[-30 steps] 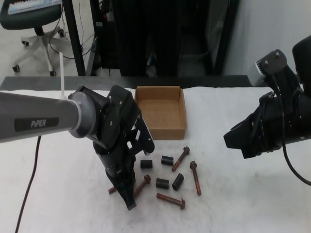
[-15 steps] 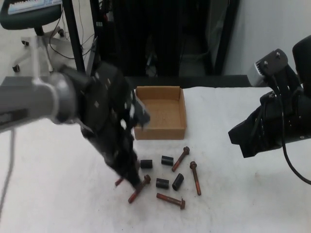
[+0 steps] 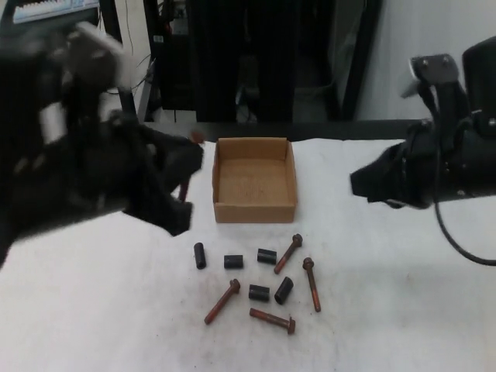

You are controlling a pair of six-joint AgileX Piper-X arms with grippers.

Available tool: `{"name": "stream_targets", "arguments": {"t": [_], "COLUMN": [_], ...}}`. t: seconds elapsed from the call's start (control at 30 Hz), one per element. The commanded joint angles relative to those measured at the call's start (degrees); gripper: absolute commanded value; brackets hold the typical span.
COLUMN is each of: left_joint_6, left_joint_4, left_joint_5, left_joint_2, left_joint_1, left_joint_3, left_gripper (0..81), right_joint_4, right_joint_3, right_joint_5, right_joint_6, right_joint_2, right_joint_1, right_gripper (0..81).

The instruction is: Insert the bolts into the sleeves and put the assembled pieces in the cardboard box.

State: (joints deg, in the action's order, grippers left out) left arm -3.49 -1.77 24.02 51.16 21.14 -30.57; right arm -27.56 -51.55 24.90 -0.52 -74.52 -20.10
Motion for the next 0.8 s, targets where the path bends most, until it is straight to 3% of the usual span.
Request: {"name": "stream_targets", "arguments": {"t": [0.0,0.1,0.23,0.53,0.77], "left_joint_6": [-5.25,-9.00,-6.10,-1.44,-1.44], "left_joint_4": [-7.39,-12.15,-12.32,-12.09,-10.58], "left_joint_5": [1.58,3.93,4.38,0.23,0.50], "left_joint_2": [-1.10,-0.78,-0.63,-0.80,-4.01], "left_joint_1": [-2.01,-5.11,-8.85,-19.79,-22.22], "left_joint_3": [3.78,7.93,8.26,7.73,7.73], "left_gripper": [0.3,0.3,0.3,0.3,0.3], "right_joint_4": [0.94,0.82,-2.81,-15.18,-17.17], "right_joint_3": [-1.73,-6.56,-16.47,-37.63,-46.00], "right_joint_5": [1.49,-3.08,-6.99,-6.19,-8.50], "right_joint_6": [-0.58,-0.25,-0.25,-2.75,-8.81], "right_joint_2": [-2.09,-6.93,-15.47,-33.02,-42.40], "right_joint_1": [-2.42,-7.80,-12.57,-15.55,-20.03], "right_gripper": [0.8,0.8,1.1,32.2,30.7]}}
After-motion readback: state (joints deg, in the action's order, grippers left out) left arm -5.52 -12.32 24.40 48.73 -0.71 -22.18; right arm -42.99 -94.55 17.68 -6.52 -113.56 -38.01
